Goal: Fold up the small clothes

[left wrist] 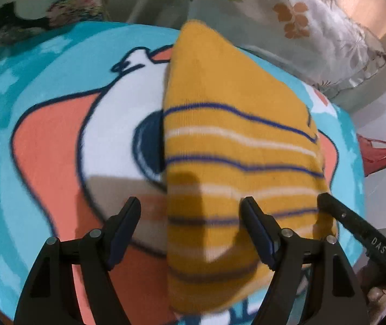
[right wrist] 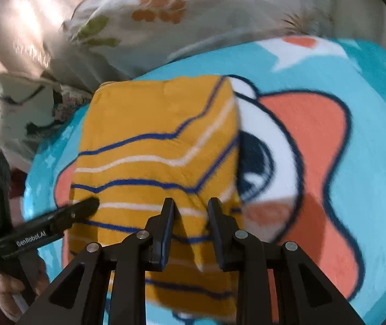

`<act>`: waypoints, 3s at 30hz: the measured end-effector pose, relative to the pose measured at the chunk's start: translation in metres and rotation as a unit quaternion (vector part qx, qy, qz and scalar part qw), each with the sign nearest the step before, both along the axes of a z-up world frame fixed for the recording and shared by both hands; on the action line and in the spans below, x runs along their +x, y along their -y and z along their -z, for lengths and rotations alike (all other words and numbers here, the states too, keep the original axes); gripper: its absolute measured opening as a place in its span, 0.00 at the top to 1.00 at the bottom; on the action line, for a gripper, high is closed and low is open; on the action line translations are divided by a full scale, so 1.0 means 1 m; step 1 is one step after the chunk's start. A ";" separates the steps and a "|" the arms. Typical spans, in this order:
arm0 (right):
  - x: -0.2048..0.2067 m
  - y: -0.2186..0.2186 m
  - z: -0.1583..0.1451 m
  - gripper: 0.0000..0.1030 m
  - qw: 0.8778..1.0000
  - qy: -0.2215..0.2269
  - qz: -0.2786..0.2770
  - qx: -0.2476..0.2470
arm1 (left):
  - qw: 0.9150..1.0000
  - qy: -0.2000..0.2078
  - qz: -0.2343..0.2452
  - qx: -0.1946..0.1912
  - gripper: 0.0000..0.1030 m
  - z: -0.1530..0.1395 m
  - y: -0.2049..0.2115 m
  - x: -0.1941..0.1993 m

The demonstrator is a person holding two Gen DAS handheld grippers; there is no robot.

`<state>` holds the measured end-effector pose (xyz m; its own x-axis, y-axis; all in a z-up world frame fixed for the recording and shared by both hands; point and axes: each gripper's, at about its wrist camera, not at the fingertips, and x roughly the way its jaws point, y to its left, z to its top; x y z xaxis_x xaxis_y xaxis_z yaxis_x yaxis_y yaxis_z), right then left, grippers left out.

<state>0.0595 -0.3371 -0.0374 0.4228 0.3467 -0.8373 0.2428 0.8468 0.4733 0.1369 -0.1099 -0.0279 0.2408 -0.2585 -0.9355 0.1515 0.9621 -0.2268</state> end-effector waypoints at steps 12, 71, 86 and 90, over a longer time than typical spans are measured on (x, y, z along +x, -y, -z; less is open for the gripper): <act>-0.048 0.007 0.003 0.73 0.999 -0.013 0.024 -0.018 | 0.998 0.007 -0.009 0.056 0.26 0.006 -0.011 -0.047; 0.070 -0.037 -0.007 0.51 0.991 0.043 -0.109 -0.059 | 0.991 0.042 -0.028 0.128 0.26 -0.017 -0.031 -0.062; 0.041 0.011 0.008 0.61 0.997 0.006 -0.052 -0.054 | 0.990 0.054 -0.023 0.127 0.26 -0.023 -0.006 -0.068; 0.051 0.016 -0.030 0.61 0.993 0.068 -0.030 -0.090 | 0.989 0.058 -0.023 0.134 0.26 -0.023 -0.007 -0.074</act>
<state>0.1108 -0.3533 -0.0079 0.5198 0.2249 -0.8241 0.1334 0.9315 0.3384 0.0633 -0.1030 -0.0045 0.3569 0.0086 -0.9341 0.1171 0.9917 0.0538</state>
